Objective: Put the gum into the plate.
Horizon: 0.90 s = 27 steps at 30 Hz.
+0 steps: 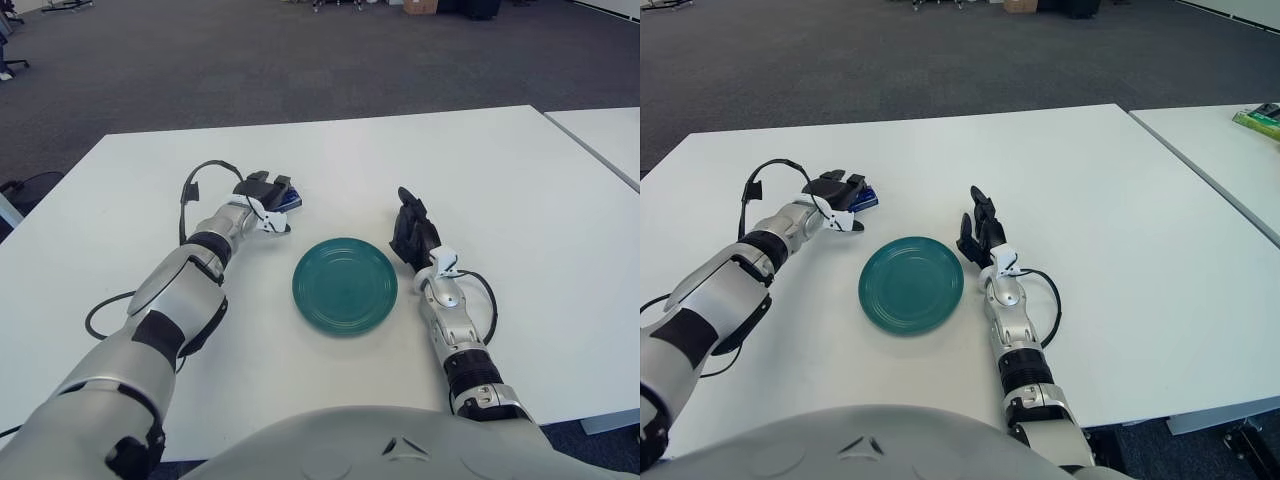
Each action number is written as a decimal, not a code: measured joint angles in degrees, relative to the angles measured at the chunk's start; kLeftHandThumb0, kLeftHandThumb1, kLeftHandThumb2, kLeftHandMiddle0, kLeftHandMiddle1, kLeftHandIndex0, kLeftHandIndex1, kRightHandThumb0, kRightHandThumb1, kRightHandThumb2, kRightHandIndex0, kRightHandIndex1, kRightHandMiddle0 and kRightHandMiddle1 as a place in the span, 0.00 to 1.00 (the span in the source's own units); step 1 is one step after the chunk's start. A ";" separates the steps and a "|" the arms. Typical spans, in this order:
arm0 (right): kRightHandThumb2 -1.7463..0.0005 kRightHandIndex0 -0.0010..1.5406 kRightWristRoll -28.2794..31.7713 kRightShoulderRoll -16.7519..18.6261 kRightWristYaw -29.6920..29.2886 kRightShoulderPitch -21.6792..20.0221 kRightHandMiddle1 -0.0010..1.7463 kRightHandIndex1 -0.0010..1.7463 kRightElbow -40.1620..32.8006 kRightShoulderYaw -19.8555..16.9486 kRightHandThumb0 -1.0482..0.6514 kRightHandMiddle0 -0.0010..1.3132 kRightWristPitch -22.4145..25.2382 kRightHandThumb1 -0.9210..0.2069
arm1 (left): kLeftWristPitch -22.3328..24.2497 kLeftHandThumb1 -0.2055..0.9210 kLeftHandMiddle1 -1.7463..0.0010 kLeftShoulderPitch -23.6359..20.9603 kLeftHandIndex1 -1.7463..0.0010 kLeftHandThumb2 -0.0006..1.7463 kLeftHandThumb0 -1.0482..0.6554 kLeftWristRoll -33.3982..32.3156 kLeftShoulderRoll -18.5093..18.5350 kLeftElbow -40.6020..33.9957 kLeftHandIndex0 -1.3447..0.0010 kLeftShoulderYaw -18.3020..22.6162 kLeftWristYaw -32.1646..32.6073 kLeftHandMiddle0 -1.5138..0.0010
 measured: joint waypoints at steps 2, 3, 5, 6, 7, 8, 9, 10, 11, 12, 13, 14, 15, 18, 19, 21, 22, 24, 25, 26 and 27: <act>0.51 0.06 0.03 0.00 0.05 0.00 0.15 0.01 0.00 -0.12 0.18 0.00 0.00 0.00 | 0.06 1.00 0.99 0.23 0.36 0.18 0.06 -0.50 -0.03 0.01 0.85 0.22 0.50 0.89; 0.51 0.06 0.04 0.00 0.06 0.00 0.15 0.01 0.00 -0.18 0.18 0.00 0.00 0.00 | 0.06 1.00 0.98 0.30 0.36 0.17 0.07 -0.65 -0.06 0.00 0.85 0.31 0.66 0.88; 0.52 0.07 0.07 0.00 0.09 -0.01 0.16 0.01 0.00 -0.32 0.18 0.00 0.00 0.00 | -0.01 1.00 0.97 0.58 0.34 0.16 0.08 -1.17 -0.12 0.00 0.85 0.66 1.50 0.84; 0.52 0.07 0.09 0.01 0.11 -0.03 0.16 0.01 0.00 -0.38 0.18 0.00 0.00 0.00 | -0.11 1.00 0.97 0.80 0.33 0.16 0.09 -1.37 -0.14 0.01 0.85 0.95 1.93 0.82; 0.52 0.07 0.13 0.04 0.14 -0.05 0.16 0.01 0.00 -0.47 0.18 0.00 0.00 0.00 | -0.31 1.00 0.96 1.04 0.31 0.16 0.10 -1.59 -0.15 0.07 0.85 1.15 2.56 0.80; 0.52 0.07 0.18 0.05 0.18 -0.08 0.16 0.01 0.00 -0.56 0.18 0.00 0.00 0.00 | -0.45 1.00 0.95 1.29 0.29 0.16 0.11 -1.76 -0.15 0.10 0.85 1.35 3.13 0.77; 0.52 0.07 0.23 0.05 0.25 -0.11 0.16 0.01 0.02 -0.65 0.18 0.00 0.00 0.00 | -0.63 1.00 0.94 1.58 0.28 0.16 0.11 -1.92 -0.16 0.13 0.85 1.56 3.84 0.76; 0.52 0.07 0.28 0.08 0.29 -0.15 0.16 0.01 0.04 -0.71 0.18 0.00 0.00 0.00 | -0.86 1.00 0.88 1.84 0.25 0.16 0.12 -2.12 -0.16 0.17 0.85 1.81 4.46 0.75; 0.52 0.07 0.31 0.13 0.31 -0.19 0.17 0.01 0.07 -0.80 0.18 0.00 0.00 0.00 | -1.05 1.00 0.80 2.06 0.23 0.16 0.12 -2.39 -0.18 0.24 0.86 2.05 4.97 0.77; 0.52 0.07 0.35 0.19 0.32 -0.24 0.17 0.01 0.13 -0.90 0.18 0.00 0.00 0.00 | -1.19 1.00 0.75 2.21 0.22 0.17 0.13 -2.61 -0.23 0.32 0.86 2.27 5.38 0.78; 0.52 0.07 0.42 0.23 0.32 -0.32 0.17 0.01 0.21 -0.99 0.18 0.00 0.00 0.00 | -1.31 1.00 0.67 2.31 0.20 0.17 0.13 -2.88 -0.27 0.39 0.87 2.43 5.68 0.80; 0.52 0.07 0.48 0.26 0.32 -0.36 0.17 0.01 0.27 -1.09 0.18 0.00 0.00 0.00 | -1.37 1.00 0.56 2.35 0.18 0.17 0.14 -3.09 -0.30 0.41 0.87 2.58 5.77 0.82; 0.52 0.08 0.55 0.28 0.32 -0.42 0.17 0.01 0.34 -1.19 0.18 0.00 0.00 0.00 | -1.41 1.00 0.51 2.35 0.17 0.17 0.14 -3.28 -0.32 0.43 0.88 2.71 5.76 0.83; 0.52 0.08 0.77 0.36 0.36 -0.66 0.18 0.01 0.61 -1.40 0.18 0.00 0.00 0.00 | -1.39 1.00 0.25 2.34 0.11 0.18 0.15 -3.82 -0.38 0.45 0.87 3.22 5.27 0.81; 0.52 0.08 0.78 0.37 0.36 -0.70 0.18 0.01 0.67 -1.43 0.18 0.00 0.00 0.00 | -1.38 1.00 0.18 2.31 0.09 0.18 0.16 -4.11 -0.43 0.44 0.87 3.54 4.30 0.81; 0.52 0.08 0.78 0.36 0.35 -0.74 0.19 0.01 0.73 -1.47 0.18 0.00 -0.03 0.00 | -1.33 1.00 0.07 2.05 0.04 0.18 0.17 -5.18 -0.48 0.31 0.84 4.14 2.08 0.78; 0.52 0.08 0.77 0.34 0.33 -0.76 0.19 0.01 0.75 -1.47 0.18 0.00 -0.04 0.00 | -1.29 1.00 0.06 1.82 0.03 0.18 0.17 -5.68 -0.46 0.21 0.84 4.43 0.86 0.78; 0.52 0.08 0.76 0.34 0.30 -0.78 0.19 0.01 0.83 -1.47 0.18 0.00 -0.04 0.00 | -1.25 1.00 0.03 1.29 0.02 0.18 0.18 -6.38 -0.37 0.05 0.82 4.86 -1.90 0.76; 0.52 0.08 0.75 0.34 0.28 -0.79 0.20 0.01 0.86 -1.47 0.18 0.00 -0.05 0.00 | -1.29 1.00 0.02 0.97 0.01 0.18 0.18 -6.70 -0.33 -0.05 0.79 4.99 -3.35 0.72; 0.52 0.08 0.75 0.34 0.26 -0.80 0.20 0.01 0.87 -1.47 0.18 0.00 -0.05 0.00 | -1.41 1.00 0.01 0.74 0.01 0.18 0.19 -7.17 -0.29 -0.19 0.78 5.16 -4.59 0.70; 0.52 0.09 0.75 0.34 0.25 -0.82 0.20 0.01 0.89 -1.46 0.18 0.00 -0.05 0.00 | -1.58 1.00 0.01 0.55 0.01 0.18 0.19 -7.60 -0.25 -0.34 0.77 5.32 -5.86 0.69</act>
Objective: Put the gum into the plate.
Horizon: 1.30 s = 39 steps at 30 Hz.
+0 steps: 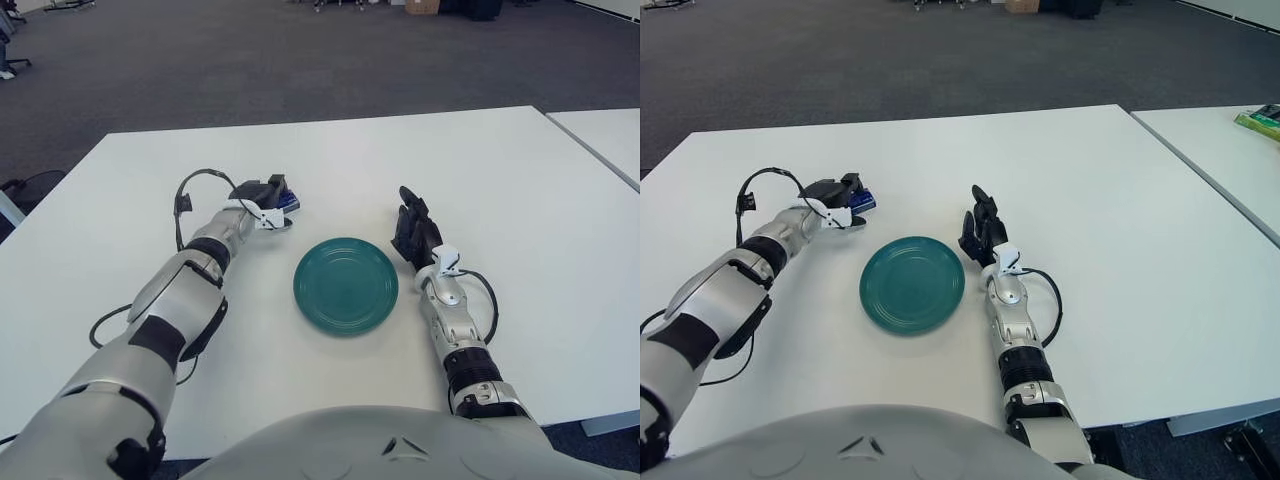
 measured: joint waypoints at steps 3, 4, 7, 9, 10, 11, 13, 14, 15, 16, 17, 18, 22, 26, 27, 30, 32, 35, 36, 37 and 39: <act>0.52 0.09 0.00 0.00 -0.01 -0.01 0.21 0.01 0.12 0.00 0.18 0.00 0.00 0.00 | -0.78 1.00 0.00 -0.32 0.00 0.18 0.20 -1.06 0.11 -0.40 0.73 0.43 -3.38 0.64; 0.52 0.09 0.00 0.00 -0.03 -0.01 0.21 0.01 0.17 -0.02 0.17 0.00 0.00 0.00 | -1.21 1.00 0.00 -0.33 0.00 0.18 0.20 -1.39 0.12 -0.58 0.73 0.53 -4.42 0.63; 0.52 0.09 0.01 0.00 -0.05 -0.01 0.20 0.00 0.29 -0.10 0.17 0.00 0.00 0.00 | -2.51 0.88 0.00 -0.12 0.05 0.30 0.29 -2.43 0.18 -1.06 0.68 0.64 -6.50 0.60; 0.52 0.09 0.01 0.00 -0.04 -0.01 0.20 0.00 0.34 -0.13 0.17 0.00 0.00 0.00 | -4.13 0.80 0.00 0.46 0.07 0.40 0.34 -2.83 0.25 -1.58 0.65 0.61 -7.67 0.59; 0.52 0.09 0.01 0.00 -0.04 -0.01 0.20 0.00 0.35 -0.14 0.17 0.00 0.01 0.00 | -4.92 0.78 0.00 0.71 0.07 0.41 0.35 -2.97 0.28 -1.82 0.65 0.59 -8.16 0.58; 0.52 0.09 0.01 0.00 -0.04 -0.01 0.20 0.00 0.37 -0.15 0.17 0.00 0.01 0.00 | -5.51 0.77 0.00 0.89 0.08 0.43 0.36 -3.00 0.31 -2.00 0.64 0.57 -8.44 0.58; 0.53 0.09 0.00 -0.01 -0.05 0.00 0.20 0.00 0.43 -0.17 0.17 0.00 0.01 0.00 | -6.99 0.75 0.00 1.29 0.08 0.45 0.37 -3.14 0.44 -2.36 0.64 0.51 -9.01 0.58; 0.53 0.09 0.00 -0.01 -0.05 -0.01 0.20 0.00 0.45 -0.16 0.17 0.00 0.01 0.00 | -7.55 0.74 0.00 1.42 0.08 0.45 0.37 -3.18 0.53 -2.51 0.64 0.48 -9.16 0.57; 0.52 0.09 -0.01 -0.01 -0.05 0.00 0.20 0.00 0.46 -0.16 0.17 0.00 0.01 0.00 | -8.05 0.74 0.00 1.52 0.08 0.46 0.37 -3.24 0.61 -2.63 0.64 0.46 -9.32 0.57; 0.52 0.09 -0.02 -0.02 -0.05 -0.01 0.19 0.00 0.47 -0.15 0.17 0.00 0.01 0.00 | -8.54 0.75 0.00 1.65 0.08 0.45 0.37 -3.35 0.71 -2.80 0.65 0.45 -9.55 0.57; 0.52 0.09 -0.03 -0.03 -0.05 -0.01 0.19 0.00 0.48 -0.15 0.17 0.00 0.01 0.00 | -8.89 0.76 0.00 1.75 0.08 0.45 0.38 -3.51 0.77 -2.93 0.65 0.45 -9.72 0.57; 0.52 0.09 -0.04 -0.06 -0.05 -0.02 0.19 0.00 0.50 -0.13 0.17 0.00 0.01 0.00 | -9.28 0.76 0.00 1.89 0.07 0.44 0.38 -3.76 0.83 -3.05 0.65 0.46 -9.92 0.57; 0.52 0.08 -0.11 -0.15 -0.05 -0.17 0.19 0.00 0.69 -0.01 0.17 0.00 0.01 0.00 | -10.79 0.79 0.00 2.55 0.08 0.42 0.38 -4.88 1.04 -3.63 0.67 0.47 -10.34 0.58; 0.51 0.08 -0.57 -0.23 -0.05 -0.35 0.18 0.00 1.01 0.18 0.17 0.00 0.01 0.00 | -12.27 0.84 0.00 3.19 0.08 0.37 0.39 -5.21 1.34 -4.35 0.68 0.46 -10.48 0.59; 0.51 0.08 -0.66 -0.23 -0.05 -0.39 0.18 0.00 1.10 0.22 0.17 0.00 0.01 0.00 | -12.67 0.84 0.00 3.33 0.08 0.37 0.39 -5.22 1.43 -4.50 0.69 0.45 -10.49 0.60; 0.51 0.07 -0.81 -0.23 -0.04 -0.47 0.18 0.00 1.20 0.40 0.17 0.00 0.01 0.00 | -13.60 0.89 0.00 3.62 0.08 0.33 0.39 -5.21 2.01 -5.22 0.71 0.25 -10.50 0.61; 0.51 0.07 -0.99 -0.23 -0.04 -0.47 0.18 0.00 1.20 0.54 0.17 0.00 0.01 0.00 | -14.15 0.92 0.00 3.68 0.07 0.30 0.39 -5.17 2.48 -5.77 0.73 -0.04 -10.50 0.60; 0.51 0.07 -1.19 -0.23 -0.05 -0.47 0.18 0.00 1.21 0.68 0.17 0.00 0.01 0.00 | -14.44 0.96 0.00 3.72 0.07 0.27 0.40 -5.06 2.84 -6.42 0.75 -0.57 -10.47 0.60; 0.51 0.07 -1.24 -0.23 -0.05 -0.47 0.18 0.00 1.22 0.73 0.17 0.00 0.01 0.00 | -14.45 0.97 0.00 3.71 0.07 0.25 0.40 -4.97 2.91 -6.54 0.75 -0.72 -10.47 0.59; 0.51 0.07 -1.29 -0.23 -0.07 -0.47 0.18 0.00 1.22 0.79 0.17 0.00 0.01 0.00 | -14.44 0.98 0.00 3.70 0.07 0.25 0.40 -4.91 2.98 -6.63 0.76 -0.89 -10.45 0.59; 0.51 0.07 -1.36 -0.25 -0.12 -0.47 0.18 0.00 1.22 0.90 0.16 0.00 0.01 0.00 | -14.43 0.99 0.00 3.65 0.09 0.23 0.24 -4.87 3.12 -6.77 0.83 -1.31 -10.33 0.57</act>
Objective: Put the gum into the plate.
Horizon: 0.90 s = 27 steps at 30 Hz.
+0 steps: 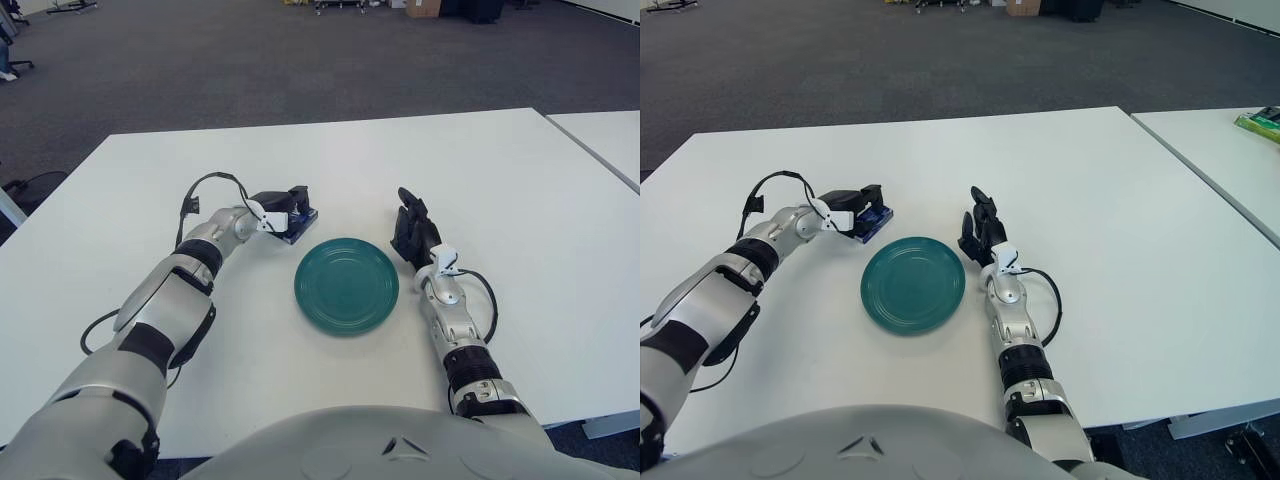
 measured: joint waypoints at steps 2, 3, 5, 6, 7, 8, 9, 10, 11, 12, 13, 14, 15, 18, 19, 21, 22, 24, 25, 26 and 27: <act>0.51 0.07 -0.10 -0.05 -0.04 -0.02 0.18 0.00 0.01 0.10 0.16 0.00 0.00 0.00 | 0.04 1.00 0.00 -0.07 0.10 0.23 0.19 0.06 0.06 -0.06 0.85 -0.40 0.29 0.57; 0.51 0.07 -0.16 -0.07 -0.07 -0.04 0.18 0.00 0.03 0.14 0.16 0.00 -0.01 0.00 | 0.09 1.00 0.00 -0.09 0.11 0.23 0.16 0.08 0.07 -0.07 0.87 -0.54 0.48 0.57; 0.51 0.07 -0.23 -0.12 -0.12 -0.11 0.18 0.00 0.15 0.21 0.16 0.00 -0.04 0.00 | 0.23 1.00 0.00 -0.09 0.12 0.24 0.14 0.14 0.06 -0.08 0.88 -0.80 0.99 0.57; 0.51 0.07 -0.24 -0.15 -0.15 -0.14 0.18 0.00 0.18 0.23 0.16 0.00 -0.05 0.00 | 0.28 1.00 0.00 -0.10 0.12 0.24 0.13 0.16 0.05 -0.09 0.89 -0.91 1.23 0.57; 0.51 0.07 -0.25 -0.16 -0.17 -0.16 0.18 0.00 0.21 0.25 0.16 0.00 -0.06 0.00 | 0.32 1.00 0.00 -0.09 0.13 0.24 0.13 0.16 0.05 -0.09 0.89 -0.98 1.37 0.58; 0.51 0.07 -0.25 -0.18 -0.21 -0.18 0.18 0.00 0.25 0.28 0.16 0.00 -0.07 0.00 | 0.38 1.00 0.00 -0.09 0.13 0.24 0.12 0.16 0.05 -0.08 0.90 -1.06 1.51 0.61; 0.51 0.07 -0.25 -0.18 -0.23 -0.20 0.18 0.00 0.29 0.30 0.16 0.00 -0.09 0.00 | 0.42 1.00 0.01 -0.09 0.15 0.26 0.11 0.17 0.05 -0.08 0.90 -1.17 1.75 0.70; 0.51 0.07 -0.25 -0.18 -0.24 -0.22 0.18 0.00 0.31 0.31 0.16 0.00 -0.10 0.00 | 0.49 1.00 0.01 -0.07 0.16 0.26 0.11 0.22 0.04 -0.07 0.91 -1.35 2.15 0.74; 0.51 0.07 -0.25 -0.19 -0.25 -0.22 0.18 0.00 0.33 0.32 0.16 0.00 -0.12 0.00 | 0.58 1.00 0.16 -0.04 0.21 0.27 0.10 0.26 0.02 -0.07 0.91 -1.51 2.52 0.79; 0.51 0.07 -0.25 -0.20 -0.27 -0.22 0.19 0.00 0.35 0.33 0.16 0.00 -0.16 0.00 | 0.61 1.00 0.23 0.01 0.23 0.28 0.09 0.40 0.01 -0.07 0.91 -1.74 3.12 0.80; 0.51 0.07 -0.25 -0.21 -0.29 -0.23 0.19 0.00 0.37 0.34 0.17 0.00 -0.23 0.00 | 0.64 1.00 0.35 0.07 0.27 0.29 0.08 0.75 0.00 -0.06 0.91 -2.00 3.97 0.82; 0.51 0.07 -0.25 -0.21 -0.30 -0.23 0.19 0.00 0.40 0.34 0.17 0.00 -0.28 0.00 | 0.68 1.00 0.42 0.14 0.30 0.29 0.08 0.93 -0.02 -0.05 0.91 -2.23 4.70 0.83; 0.51 0.07 -0.23 -0.22 -0.32 -0.25 0.19 0.00 0.46 0.33 0.17 0.00 -0.33 0.00 | 0.73 1.00 0.47 0.20 0.32 0.29 0.07 1.33 -0.03 -0.06 0.91 -2.54 5.64 0.83; 0.51 0.07 -0.16 -0.23 -0.27 -0.41 0.19 0.00 0.71 0.30 0.17 0.00 -0.41 0.00 | 1.30 1.00 0.72 0.18 0.39 0.31 0.07 2.89 -0.06 -0.04 0.92 -3.42 8.52 0.80; 0.51 0.08 -0.11 -0.22 -0.21 -0.46 0.19 0.00 0.76 0.29 0.17 0.00 -0.42 0.00 | 1.68 1.00 0.80 0.27 0.42 0.31 0.06 3.21 -0.13 0.01 0.92 -3.69 9.64 0.80; 0.51 0.08 0.04 -0.22 -0.03 -0.49 0.19 0.00 0.83 0.23 0.17 0.00 -0.48 0.00 | 2.49 1.00 0.88 0.46 0.45 0.32 0.06 4.09 -0.47 0.10 0.94 -4.32 11.90 0.81; 0.51 0.08 0.12 -0.23 0.05 -0.51 0.19 0.00 0.88 0.17 0.17 0.00 -0.50 0.00 | 3.05 1.00 0.92 0.57 0.47 0.33 0.05 4.52 -0.72 0.17 0.96 -4.63 13.02 0.83; 0.51 0.08 0.20 -0.22 0.18 -0.57 0.19 0.00 1.01 0.04 0.17 0.00 -0.53 0.00 | 4.40 1.00 0.96 0.81 0.50 0.35 0.04 5.18 -1.26 0.34 0.98 -5.32 15.04 0.86; 0.51 0.08 0.21 -0.22 0.21 -0.58 0.19 0.00 1.04 0.01 0.17 0.00 -0.54 0.00 | 5.03 1.00 0.97 0.93 0.50 0.35 0.03 5.38 -1.52 0.42 0.98 -5.56 15.79 0.86; 0.51 0.08 0.23 -0.22 0.27 -0.58 0.19 0.00 1.06 -0.04 0.17 0.00 -0.56 0.00 | 5.63 1.00 0.98 1.04 0.51 0.35 0.03 5.66 -1.79 0.52 0.99 -5.82 16.43 0.87; 0.51 0.08 0.23 -0.22 0.33 -0.59 0.19 0.00 1.07 -0.11 0.17 0.00 -0.58 0.00 | 6.22 1.00 0.98 1.15 0.52 0.35 0.03 6.07 -2.01 0.63 0.99 -6.10 16.92 0.88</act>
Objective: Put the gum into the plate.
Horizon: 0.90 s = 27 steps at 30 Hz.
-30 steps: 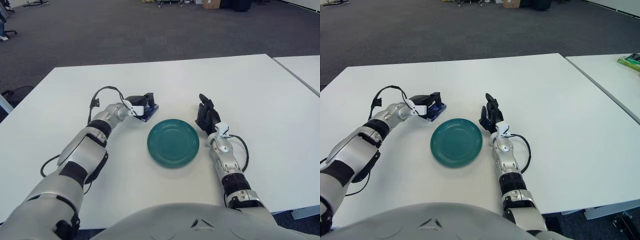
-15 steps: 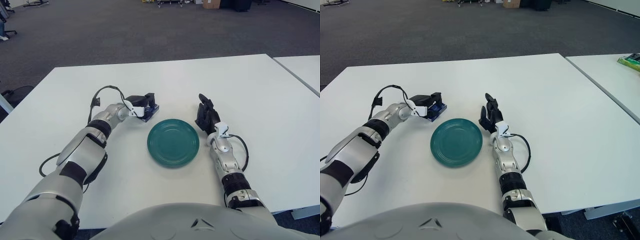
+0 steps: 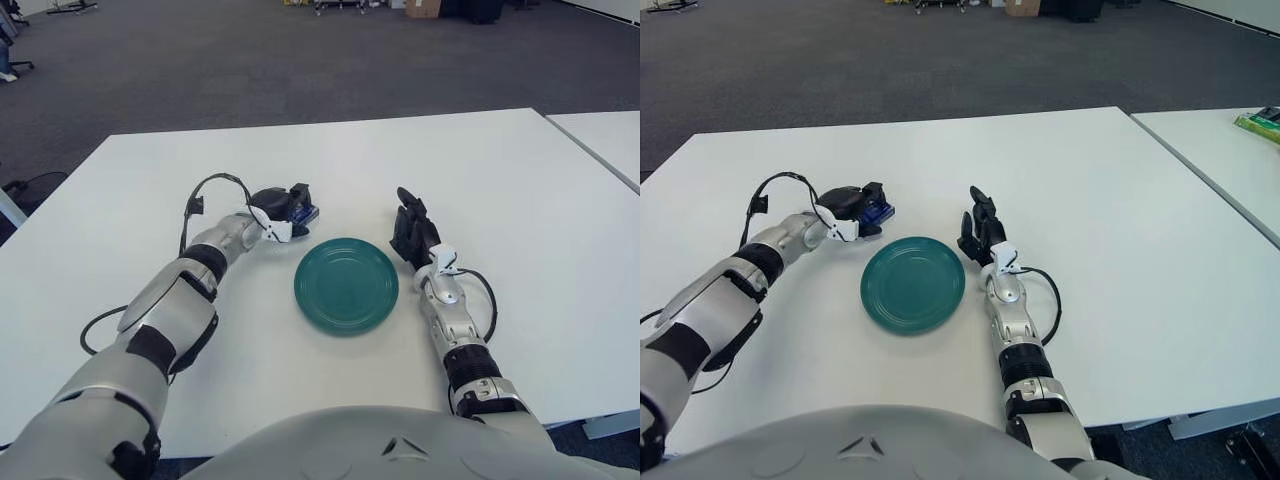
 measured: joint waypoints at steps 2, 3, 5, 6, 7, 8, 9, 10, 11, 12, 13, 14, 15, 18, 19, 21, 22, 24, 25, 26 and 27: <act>0.51 0.08 0.00 0.00 0.06 0.00 0.19 0.00 0.00 -0.15 0.17 0.00 -0.04 0.00 | 0.70 1.00 0.99 0.18 0.55 0.36 0.02 0.43 -0.33 0.13 1.00 -0.38 0.79 0.90; 0.51 0.08 0.00 0.00 0.12 0.00 0.19 0.00 0.00 -0.20 0.17 0.00 -0.04 0.00 | 0.97 1.00 0.99 0.22 0.56 0.36 0.02 0.48 -0.46 0.20 1.00 -0.55 0.94 0.90; 0.51 0.09 0.00 0.00 0.26 -0.02 0.20 0.01 0.01 -0.26 0.18 0.00 -0.05 0.00 | 1.37 1.00 1.00 0.27 0.61 0.35 0.01 0.57 -0.66 0.35 1.00 -0.81 1.11 0.94; 0.51 0.09 0.00 0.01 0.29 -0.04 0.20 0.01 0.03 -0.29 0.18 0.00 -0.05 0.00 | 1.61 1.00 1.00 0.31 0.62 0.35 0.01 0.60 -0.77 0.42 1.00 -0.88 1.13 0.95; 0.51 0.09 0.01 0.01 0.31 -0.07 0.20 0.01 0.06 -0.34 0.18 0.00 -0.05 0.00 | 1.87 1.00 1.00 0.38 0.65 0.34 0.00 0.60 -0.92 0.53 1.00 -0.92 1.14 0.97; 0.51 0.09 0.02 0.02 0.31 -0.09 0.20 0.01 0.08 -0.40 0.18 0.00 -0.05 0.00 | 2.09 1.00 1.00 0.45 0.67 0.34 0.00 0.59 -1.04 0.61 1.00 -0.92 1.14 0.98; 0.51 0.10 0.04 0.03 0.31 -0.11 0.20 0.01 0.10 -0.46 0.18 0.00 -0.05 0.00 | 2.31 1.00 1.00 0.53 0.68 0.33 0.00 0.59 -1.16 0.67 1.00 -0.92 1.13 0.99; 0.51 0.10 0.05 0.04 0.31 -0.15 0.20 0.01 0.13 -0.50 0.18 0.00 -0.05 0.00 | 2.48 1.00 1.00 0.61 0.69 0.33 0.00 0.59 -1.26 0.73 1.00 -0.92 1.12 0.99; 0.51 0.10 0.07 0.05 0.30 -0.19 0.20 0.01 0.17 -0.55 0.18 0.00 -0.05 0.00 | 2.66 1.00 1.00 0.68 0.70 0.32 0.00 0.58 -1.36 0.80 1.00 -0.92 1.11 0.99; 0.51 0.10 0.07 0.06 0.30 -0.23 0.20 0.01 0.22 -0.59 0.18 0.00 -0.05 0.00 | 2.82 1.00 1.00 0.74 0.70 0.32 0.00 0.58 -1.46 0.86 1.00 -0.92 1.08 0.99; 0.51 0.10 0.07 0.08 0.29 -0.28 0.20 0.01 0.28 -0.63 0.18 0.00 -0.05 0.00 | 2.98 1.00 1.00 0.81 0.71 0.31 0.00 0.58 -1.56 0.91 1.00 -0.91 1.03 1.00; 0.51 0.10 0.06 0.09 0.26 -0.32 0.20 0.01 0.33 -0.65 0.18 0.00 -0.05 0.00 | 3.11 1.00 1.00 0.88 0.72 0.31 0.00 0.57 -1.64 0.92 1.00 -0.90 0.95 1.00; 0.51 0.10 0.05 0.09 0.22 -0.36 0.20 0.01 0.39 -0.66 0.18 0.00 -0.05 0.00 | 3.30 1.00 1.00 0.94 0.72 0.31 0.00 0.56 -1.74 0.94 1.00 -0.90 0.88 1.00; 0.51 0.09 -0.02 0.09 -0.01 -0.52 0.20 0.00 0.59 -0.63 0.18 0.00 -0.05 0.00 | 3.67 1.00 1.00 1.10 0.73 0.30 0.00 0.41 -2.00 0.99 1.00 -0.74 0.73 1.00; 0.51 0.09 -0.04 0.10 -0.14 -0.60 0.20 0.00 0.69 -0.62 0.18 0.00 -0.05 0.00 | 3.81 1.00 1.00 1.16 0.73 0.30 0.00 0.37 -2.08 1.00 1.00 -0.67 0.69 1.00; 0.51 0.09 -0.05 0.12 -0.31 -0.76 0.19 0.00 0.87 -0.60 0.18 0.00 -0.05 0.00 | 4.07 1.00 1.00 1.26 0.73 0.31 0.00 0.33 -2.25 1.02 1.00 -0.51 0.62 1.00; 0.51 0.09 -0.05 0.15 -0.37 -0.82 0.19 0.00 0.92 -0.60 0.18 0.00 -0.05 0.00 | 4.16 1.00 1.00 1.32 0.73 0.31 0.00 0.31 -2.31 1.02 1.00 -0.39 0.62 1.00; 0.51 0.09 -0.05 0.19 -0.43 -0.96 0.19 0.00 1.01 -0.61 0.18 0.00 -0.04 0.00 | 4.46 1.00 1.00 1.45 0.74 0.32 0.00 0.17 -2.49 1.01 1.00 -0.04 0.64 1.00; 0.51 0.09 -0.05 0.20 -0.45 -1.00 0.19 0.00 1.05 -0.62 0.18 0.00 -0.04 0.00 | 4.64 1.00 1.00 1.49 0.74 0.32 0.00 0.16 -2.59 1.00 1.00 0.10 0.65 1.00; 0.51 0.09 -0.05 0.20 -0.52 -1.03 0.19 0.00 1.08 -0.62 0.18 0.00 -0.04 0.00 | 4.82 1.00 1.00 1.54 0.75 0.32 0.00 0.15 -2.70 1.00 1.00 0.26 0.67 1.00; 0.51 0.09 -0.05 0.21 -0.62 -1.06 0.19 0.00 1.09 -0.61 0.18 0.00 -0.04 0.00 | 4.96 1.00 1.00 1.59 0.76 0.32 0.00 0.15 -2.78 1.00 1.00 0.44 0.69 1.00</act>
